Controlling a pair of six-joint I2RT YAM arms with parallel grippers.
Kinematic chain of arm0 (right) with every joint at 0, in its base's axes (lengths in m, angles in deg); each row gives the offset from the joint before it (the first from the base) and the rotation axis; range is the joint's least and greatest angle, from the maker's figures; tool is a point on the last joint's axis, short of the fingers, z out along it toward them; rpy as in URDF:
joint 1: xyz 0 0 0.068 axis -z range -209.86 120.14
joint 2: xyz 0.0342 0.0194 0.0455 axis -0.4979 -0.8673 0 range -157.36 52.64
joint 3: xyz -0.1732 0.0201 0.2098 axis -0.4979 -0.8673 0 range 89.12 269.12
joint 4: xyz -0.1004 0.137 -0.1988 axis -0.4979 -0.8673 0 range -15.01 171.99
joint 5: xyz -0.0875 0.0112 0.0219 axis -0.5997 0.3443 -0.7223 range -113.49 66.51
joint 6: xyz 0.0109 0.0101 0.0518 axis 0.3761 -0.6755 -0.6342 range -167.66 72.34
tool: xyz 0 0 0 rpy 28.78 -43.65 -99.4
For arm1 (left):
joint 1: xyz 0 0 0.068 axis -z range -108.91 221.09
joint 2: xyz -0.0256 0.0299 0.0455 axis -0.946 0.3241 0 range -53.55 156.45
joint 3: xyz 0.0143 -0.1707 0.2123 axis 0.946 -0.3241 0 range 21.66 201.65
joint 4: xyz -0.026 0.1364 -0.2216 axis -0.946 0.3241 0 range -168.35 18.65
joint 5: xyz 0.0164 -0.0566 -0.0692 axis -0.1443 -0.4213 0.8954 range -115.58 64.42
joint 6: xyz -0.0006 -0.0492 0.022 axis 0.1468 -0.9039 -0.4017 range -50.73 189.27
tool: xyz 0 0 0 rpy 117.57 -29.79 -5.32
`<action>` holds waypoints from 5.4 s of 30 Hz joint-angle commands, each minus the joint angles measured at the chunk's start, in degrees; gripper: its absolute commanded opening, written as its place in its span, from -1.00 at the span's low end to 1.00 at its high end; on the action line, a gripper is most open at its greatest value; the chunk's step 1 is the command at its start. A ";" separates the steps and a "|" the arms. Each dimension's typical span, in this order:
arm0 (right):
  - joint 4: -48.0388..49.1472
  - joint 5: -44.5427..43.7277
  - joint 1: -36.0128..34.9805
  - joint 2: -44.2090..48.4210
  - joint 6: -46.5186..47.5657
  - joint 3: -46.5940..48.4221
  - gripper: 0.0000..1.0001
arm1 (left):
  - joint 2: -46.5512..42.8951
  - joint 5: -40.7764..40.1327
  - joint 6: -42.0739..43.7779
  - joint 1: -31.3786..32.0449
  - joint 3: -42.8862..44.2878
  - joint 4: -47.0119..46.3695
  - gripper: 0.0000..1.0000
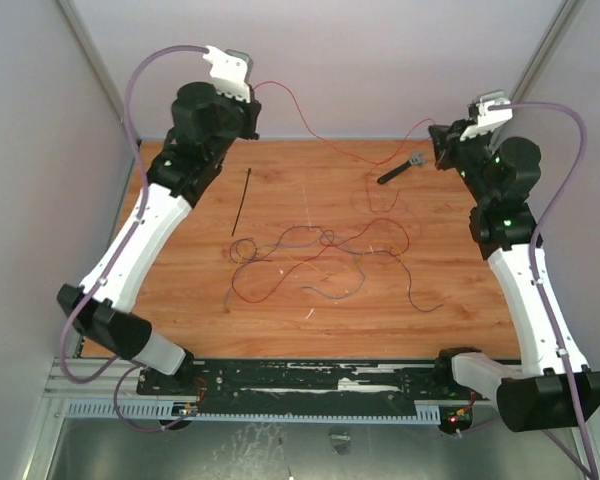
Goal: Zip-tie the wires
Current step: Untie the cable at the center of the board, then place the cable at the center of the board.
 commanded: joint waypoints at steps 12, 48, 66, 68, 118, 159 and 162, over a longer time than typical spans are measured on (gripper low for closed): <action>17.45 28.72 -0.30 -4.73 -19.16 -4.06 -1.00 | -11.49 21.42 -19.23 0.01 10.48 -28.25 -1.00; -23.69 9.48 -1.56 -46.94 -2.77 35.58 0.76 | 20.67 13.76 -10.94 -0.10 17.86 -19.03 -1.00; 6.85 14.21 -13.56 -41.67 -21.01 3.60 0.85 | 20.40 11.96 -9.30 -0.07 18.52 -17.44 -1.00; 8.73 12.86 -13.80 -43.21 -21.07 3.88 0.85 | 20.11 11.83 -9.14 -0.12 18.49 -17.44 -1.00; -16.04 -5.70 -2.54 -26.85 -2.46 14.41 -1.00 | 1.51 13.95 -15.43 -14.40 -2.89 -18.22 -1.00; -21.69 -24.29 7.10 -6.82 -0.53 5.78 -1.00 | -23.18 21.09 -28.26 -25.33 -37.21 -16.12 -1.00; -22.55 -21.51 7.09 -5.92 -0.63 5.60 -1.00 | -23.41 23.09 -28.64 -25.43 -37.79 -15.81 -1.00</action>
